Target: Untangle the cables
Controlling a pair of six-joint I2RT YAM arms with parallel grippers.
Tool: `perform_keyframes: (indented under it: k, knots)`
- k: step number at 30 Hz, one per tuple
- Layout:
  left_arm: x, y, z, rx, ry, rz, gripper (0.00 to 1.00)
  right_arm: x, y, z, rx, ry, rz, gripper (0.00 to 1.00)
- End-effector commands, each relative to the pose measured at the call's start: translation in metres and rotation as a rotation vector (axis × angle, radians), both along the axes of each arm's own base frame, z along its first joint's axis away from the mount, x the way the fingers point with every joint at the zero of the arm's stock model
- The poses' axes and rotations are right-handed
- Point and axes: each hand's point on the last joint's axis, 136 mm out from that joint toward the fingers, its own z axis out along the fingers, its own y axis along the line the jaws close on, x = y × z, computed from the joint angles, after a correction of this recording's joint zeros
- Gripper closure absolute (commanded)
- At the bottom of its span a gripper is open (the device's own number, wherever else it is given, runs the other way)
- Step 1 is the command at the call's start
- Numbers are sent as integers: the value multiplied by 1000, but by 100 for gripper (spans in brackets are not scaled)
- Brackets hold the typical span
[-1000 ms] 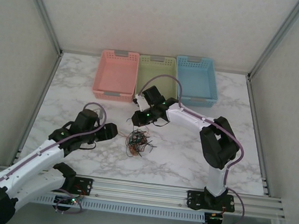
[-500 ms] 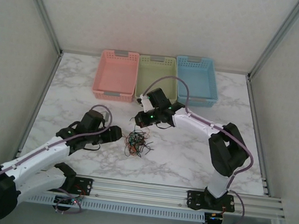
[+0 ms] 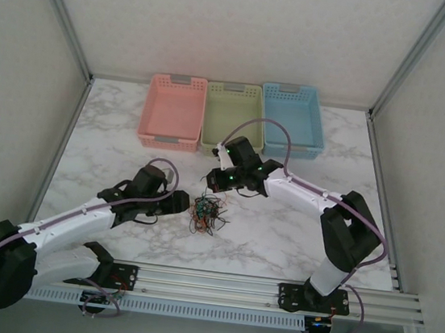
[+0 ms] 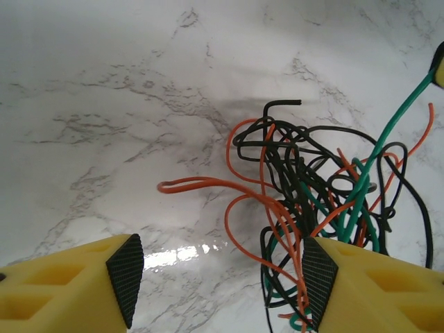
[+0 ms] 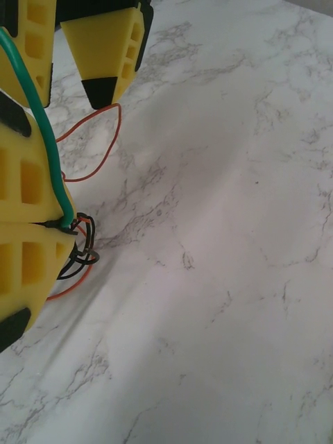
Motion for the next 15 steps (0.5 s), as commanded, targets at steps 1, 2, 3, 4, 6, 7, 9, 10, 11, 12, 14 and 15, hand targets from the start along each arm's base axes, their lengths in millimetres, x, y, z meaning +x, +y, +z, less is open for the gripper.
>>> perform_keyframes:
  k: [1, 2, 3, 4, 6, 7, 9, 10, 11, 12, 14, 15]
  knots:
    - [1, -17, 12, -72, -22, -43, 37, 3, -4, 9, 24, -18, -42, 100]
    - [1, -21, 15, -95, -25, -51, 37, 3, -4, 9, 24, -16, -43, 100]
    - [-1, -23, 16, -112, -18, -62, 37, 2, -4, 8, 22, -13, -40, 100]
    - [1, -27, 22, -136, -35, -70, 37, 3, -4, 8, 21, -12, -44, 100]
    - [1, -28, 27, -140, -48, -73, 37, 3, -5, 6, 14, -11, -45, 100]
    - [2, -27, 31, -141, -61, -72, 37, 3, -5, 6, 13, -10, -48, 100]
    - [-2, -23, 34, -127, -63, -75, 37, 4, -6, 5, 9, -11, -53, 100]
    - [-3, -23, 36, -128, -68, -83, 37, 4, -6, 5, 8, -10, -55, 100]
    - [-5, -24, 37, -131, -69, -94, 37, 4, -5, 5, 12, -10, -56, 100]
    - [-7, -25, 36, -130, -64, -106, 37, 5, -5, 5, 13, -9, -56, 100]
    - [-9, -29, 30, -120, -47, -130, 37, 5, -4, 7, 15, -10, -58, 100]
    - [-11, -32, 28, -116, -43, -140, 38, 5, -4, 7, 16, -9, -57, 100]
